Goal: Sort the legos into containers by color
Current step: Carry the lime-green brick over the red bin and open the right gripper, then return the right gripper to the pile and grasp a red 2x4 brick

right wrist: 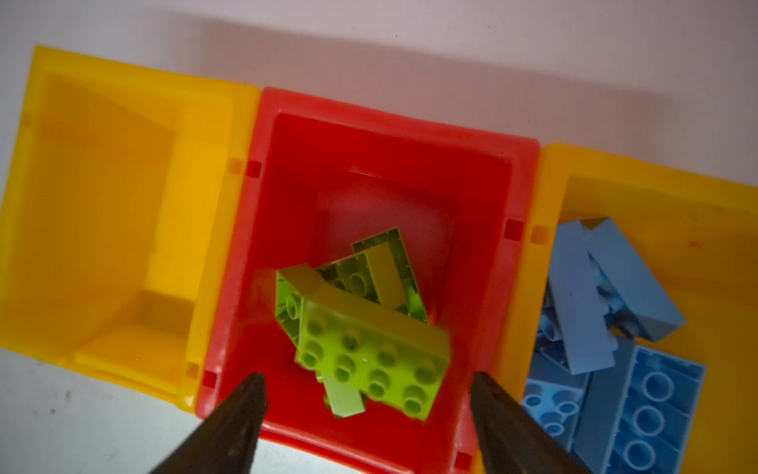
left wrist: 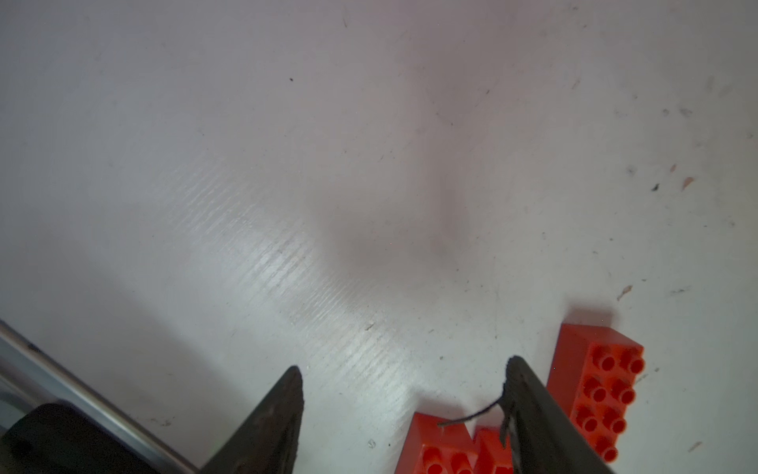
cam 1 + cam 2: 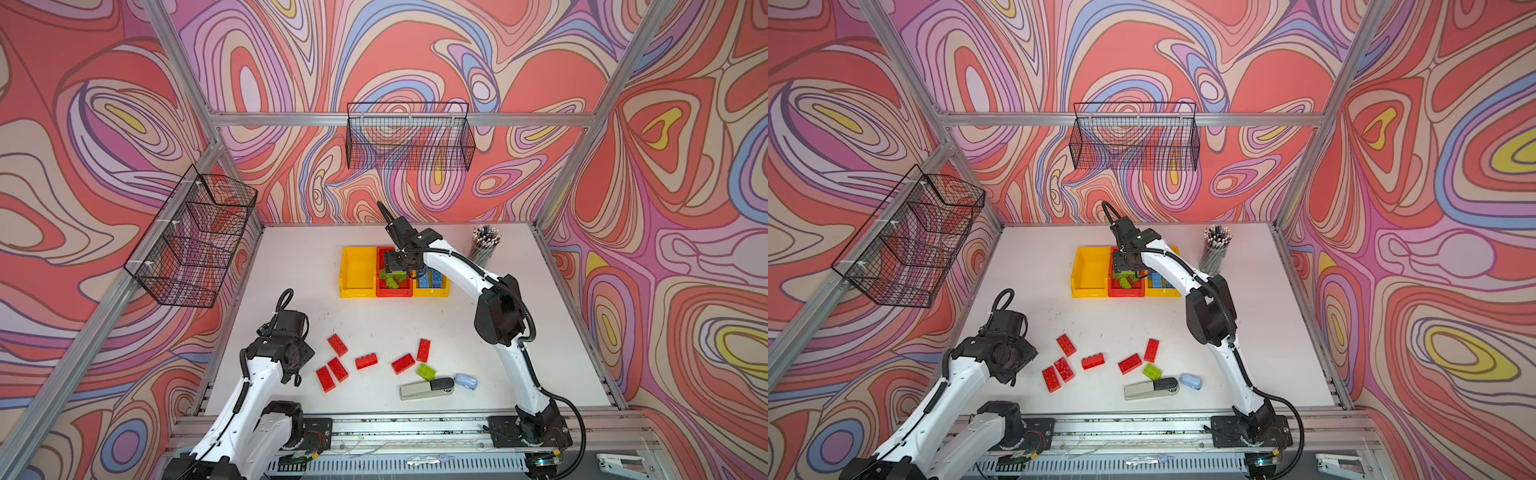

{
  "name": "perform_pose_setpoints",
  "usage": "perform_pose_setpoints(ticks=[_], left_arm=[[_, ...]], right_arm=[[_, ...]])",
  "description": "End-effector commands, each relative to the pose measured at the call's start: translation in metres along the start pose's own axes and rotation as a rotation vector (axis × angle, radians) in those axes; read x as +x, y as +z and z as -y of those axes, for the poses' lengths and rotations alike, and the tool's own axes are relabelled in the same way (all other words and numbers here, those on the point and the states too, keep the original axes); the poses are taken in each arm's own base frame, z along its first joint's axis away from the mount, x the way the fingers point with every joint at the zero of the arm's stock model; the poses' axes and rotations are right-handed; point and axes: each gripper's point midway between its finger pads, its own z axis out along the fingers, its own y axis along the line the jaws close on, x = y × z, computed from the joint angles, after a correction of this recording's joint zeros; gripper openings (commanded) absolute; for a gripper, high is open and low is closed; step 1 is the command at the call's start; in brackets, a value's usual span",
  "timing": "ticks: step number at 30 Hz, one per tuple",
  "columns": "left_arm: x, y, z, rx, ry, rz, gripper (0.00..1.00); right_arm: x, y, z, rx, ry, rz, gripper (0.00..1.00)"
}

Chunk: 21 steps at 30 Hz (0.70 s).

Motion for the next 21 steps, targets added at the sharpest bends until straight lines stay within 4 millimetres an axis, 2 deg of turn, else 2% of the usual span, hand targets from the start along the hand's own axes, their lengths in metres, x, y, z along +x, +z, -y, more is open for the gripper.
perform_pose_setpoints(ticks=[1,5,6,10,15,21], left_arm=[[0.006,0.0,-0.016,-0.065,-0.031,-0.014,0.66],[0.009,-0.002,-0.016,-0.044,-0.05,-0.017,0.67],[0.016,0.003,-0.022,-0.061,-0.048,-0.033,0.67],[0.025,0.007,-0.025,-0.056,-0.043,-0.048,0.67],[0.04,0.016,-0.031,-0.058,-0.06,-0.085,0.66],[0.044,0.016,-0.031,-0.034,-0.064,-0.086,0.66]], right_arm=[[-0.015,-0.023,-0.007,-0.041,-0.026,0.042,0.92],[-0.014,-0.039,-0.01,-0.071,-0.013,0.046,0.92],[-0.012,-0.044,-0.012,-0.089,-0.005,0.045,0.9],[0.007,-0.062,-0.031,-0.178,0.019,0.034,0.83],[0.055,-0.066,-0.078,-0.27,-0.025,-0.021,0.74],[0.106,-0.062,-0.139,-0.379,-0.072,-0.081,0.68]])
